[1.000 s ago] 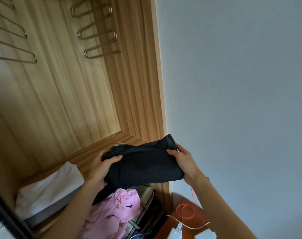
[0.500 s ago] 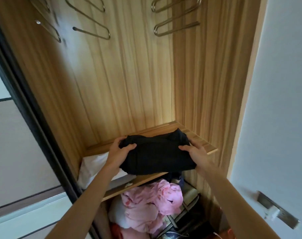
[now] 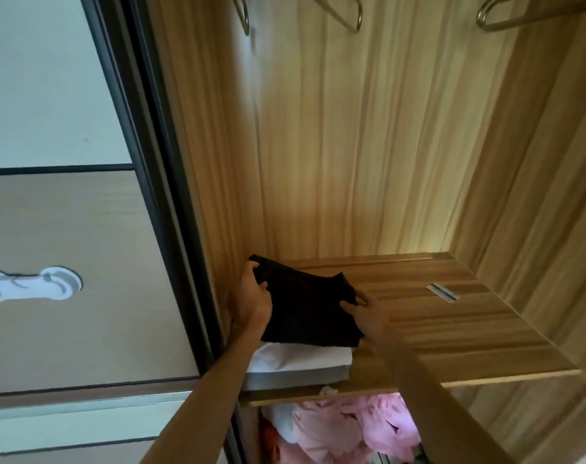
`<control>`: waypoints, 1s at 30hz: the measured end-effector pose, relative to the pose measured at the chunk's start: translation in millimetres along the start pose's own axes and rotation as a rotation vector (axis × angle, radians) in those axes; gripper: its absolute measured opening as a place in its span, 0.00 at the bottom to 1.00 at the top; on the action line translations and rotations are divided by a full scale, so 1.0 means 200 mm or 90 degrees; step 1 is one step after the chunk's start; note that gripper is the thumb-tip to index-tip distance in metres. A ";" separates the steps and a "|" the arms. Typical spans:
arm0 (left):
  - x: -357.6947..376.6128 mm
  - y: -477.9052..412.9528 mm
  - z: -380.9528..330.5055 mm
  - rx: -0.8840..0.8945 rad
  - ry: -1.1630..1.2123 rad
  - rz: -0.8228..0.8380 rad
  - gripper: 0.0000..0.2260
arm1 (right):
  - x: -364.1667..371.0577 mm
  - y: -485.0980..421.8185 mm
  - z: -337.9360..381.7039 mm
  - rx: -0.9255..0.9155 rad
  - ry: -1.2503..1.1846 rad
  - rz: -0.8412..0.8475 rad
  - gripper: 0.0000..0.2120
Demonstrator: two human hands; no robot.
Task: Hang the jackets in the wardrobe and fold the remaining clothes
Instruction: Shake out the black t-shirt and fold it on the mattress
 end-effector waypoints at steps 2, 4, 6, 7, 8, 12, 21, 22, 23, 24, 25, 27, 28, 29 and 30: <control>0.06 0.00 0.10 -0.003 -0.160 -0.017 0.21 | 0.07 -0.08 -0.09 0.016 0.092 -0.008 0.23; 0.15 0.06 0.15 0.035 -0.340 0.005 0.25 | 0.10 -0.13 -0.15 -0.001 0.280 -0.049 0.26; 0.28 0.15 0.18 0.138 -0.392 0.052 0.23 | 0.11 -0.13 -0.14 -0.118 0.495 -0.132 0.25; 0.34 0.19 0.20 0.193 -0.397 0.079 0.19 | 0.14 -0.11 -0.11 -0.228 0.571 -0.166 0.24; 0.38 0.21 0.23 0.221 -0.407 0.101 0.18 | 0.20 -0.08 -0.08 -0.344 0.618 -0.173 0.23; 0.43 0.24 0.35 0.186 -0.448 0.132 0.22 | 0.44 -0.05 -0.20 -0.518 0.797 0.016 0.20; 0.44 0.30 0.47 0.100 -0.414 0.059 0.31 | 0.29 -0.18 -0.35 -0.378 0.819 0.073 0.31; 0.46 0.30 0.47 0.090 -0.411 0.057 0.31 | 0.28 -0.18 -0.35 -0.377 0.821 0.071 0.30; 0.47 0.29 0.47 0.079 -0.408 0.058 0.31 | 0.27 -0.18 -0.35 -0.380 0.823 0.063 0.29; 0.49 0.29 0.47 0.070 -0.409 0.060 0.31 | 0.25 -0.18 -0.35 -0.377 0.827 0.056 0.28; 0.52 0.29 0.46 0.064 -0.411 0.062 0.31 | 0.23 -0.19 -0.34 -0.373 0.828 0.050 0.27; 0.57 0.29 0.44 0.062 -0.409 0.071 0.32 | 0.19 -0.22 -0.34 -0.378 0.827 0.042 0.27; 0.60 0.29 0.43 0.067 -0.405 0.076 0.32 | 0.16 -0.24 -0.34 -0.378 0.827 0.043 0.27; 0.63 0.29 0.41 0.072 -0.400 0.081 0.32 | 0.13 -0.26 -0.34 -0.375 0.828 0.045 0.28; 0.66 0.28 0.39 0.075 -0.396 0.088 0.33 | 0.10 -0.29 -0.34 -0.368 0.830 0.048 0.29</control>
Point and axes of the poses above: each hand's wrist, its own y-axis away from the middle knuckle, its own x-axis out of the palm, z = x × y, the point moved 6 cm from there along -y, towards the middle knuckle, and after that the axes turned 3 degrees about z, right-handed, at the moved point
